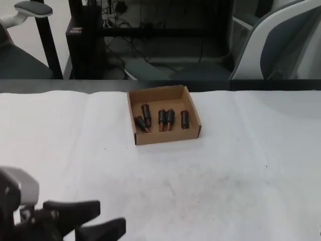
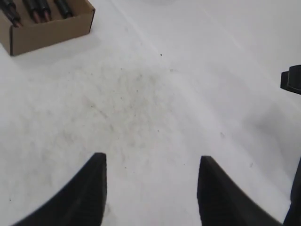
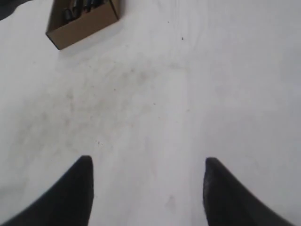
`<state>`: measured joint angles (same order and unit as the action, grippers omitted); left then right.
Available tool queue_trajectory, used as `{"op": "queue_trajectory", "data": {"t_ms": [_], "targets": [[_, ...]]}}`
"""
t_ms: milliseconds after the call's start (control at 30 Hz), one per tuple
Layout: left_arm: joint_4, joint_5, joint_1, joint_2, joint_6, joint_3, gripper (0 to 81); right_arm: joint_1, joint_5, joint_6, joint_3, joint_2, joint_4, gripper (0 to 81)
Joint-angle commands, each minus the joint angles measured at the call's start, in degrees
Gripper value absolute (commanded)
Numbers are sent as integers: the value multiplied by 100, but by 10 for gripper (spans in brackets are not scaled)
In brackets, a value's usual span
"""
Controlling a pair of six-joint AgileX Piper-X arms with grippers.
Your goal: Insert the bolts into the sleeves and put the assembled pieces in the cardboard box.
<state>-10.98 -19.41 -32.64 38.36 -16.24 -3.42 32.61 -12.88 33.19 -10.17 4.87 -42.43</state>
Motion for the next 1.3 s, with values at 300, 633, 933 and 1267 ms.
{"op": "queue_trajectory", "data": {"t_ms": [300, 633, 933, 1267], "targets": [[-40, 27, -21, -21, 23, 342, 575, -28, -140, 393, 640, -29, 290, 662], [223, 57, -5, -21, 128, 342, 575, -28, -140, 725, 926, -29, 281, 662], [266, 46, -5, -21, 128, 342, 575, -28, -140, 725, 934, -29, 281, 662], [266, 46, -5, -21, 128, 342, 575, -28, -140, 725, 934, -29, 281, 662]]}}
